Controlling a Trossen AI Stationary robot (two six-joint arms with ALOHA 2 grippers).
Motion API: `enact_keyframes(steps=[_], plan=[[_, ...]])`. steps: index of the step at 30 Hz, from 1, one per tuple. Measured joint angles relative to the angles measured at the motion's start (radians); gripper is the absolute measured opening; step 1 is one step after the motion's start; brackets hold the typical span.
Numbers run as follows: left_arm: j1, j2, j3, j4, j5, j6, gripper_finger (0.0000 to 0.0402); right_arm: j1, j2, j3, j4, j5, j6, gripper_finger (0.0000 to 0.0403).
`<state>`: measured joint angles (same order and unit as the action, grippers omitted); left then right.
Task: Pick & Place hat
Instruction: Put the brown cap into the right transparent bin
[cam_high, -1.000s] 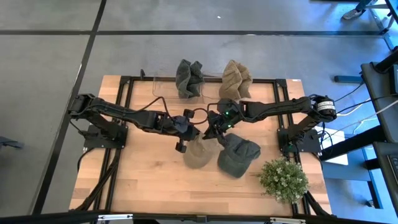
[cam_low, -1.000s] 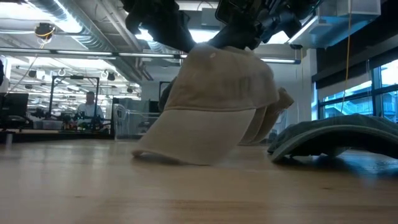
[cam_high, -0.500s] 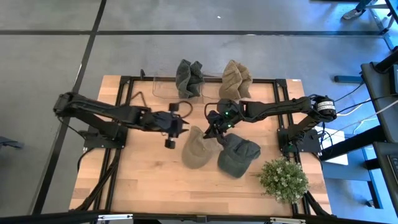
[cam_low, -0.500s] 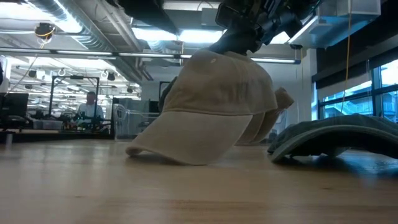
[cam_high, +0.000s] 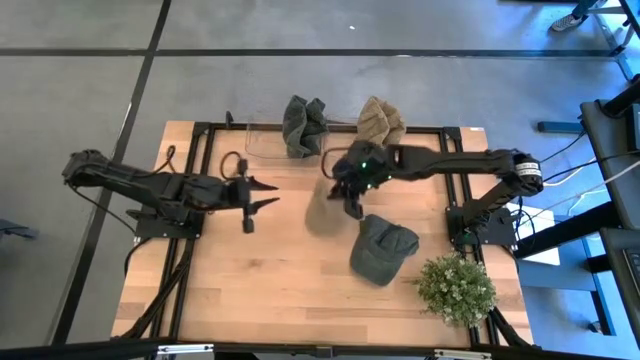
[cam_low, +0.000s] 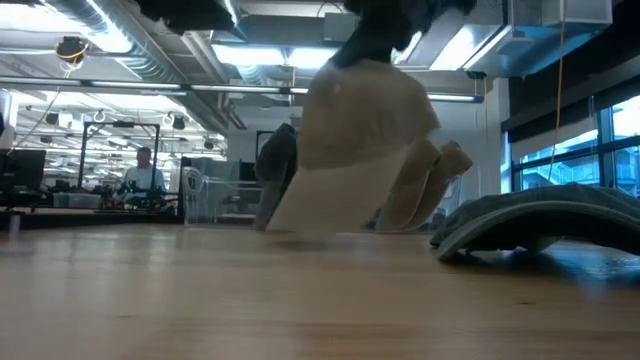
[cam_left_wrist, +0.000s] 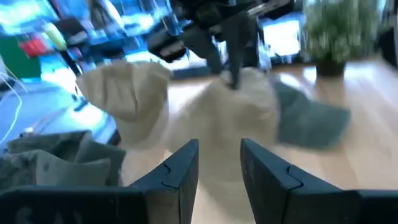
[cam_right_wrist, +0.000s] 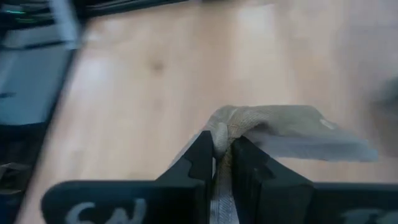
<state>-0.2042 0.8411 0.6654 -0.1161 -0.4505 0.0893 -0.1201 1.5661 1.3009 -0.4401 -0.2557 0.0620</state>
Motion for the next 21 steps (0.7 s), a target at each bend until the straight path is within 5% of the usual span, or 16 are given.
enact_keyframes(steps=[6,13,21], plan=[[0.01,-0.089,-0.135,0.199,-0.002,-0.001,0.0114,-0.022,-0.005,0.293,-0.334,0.297,-0.045,0.0037],[0.009,-0.08,-0.151,0.197,0.005,0.001,0.0114,-0.08,-0.006,0.522,-0.467,0.551,-0.075,0.0037],[0.009,-0.059,-0.151,0.196,0.006,0.001,0.011,-0.236,-0.003,0.559,-0.497,0.57,-0.071,0.0038]])
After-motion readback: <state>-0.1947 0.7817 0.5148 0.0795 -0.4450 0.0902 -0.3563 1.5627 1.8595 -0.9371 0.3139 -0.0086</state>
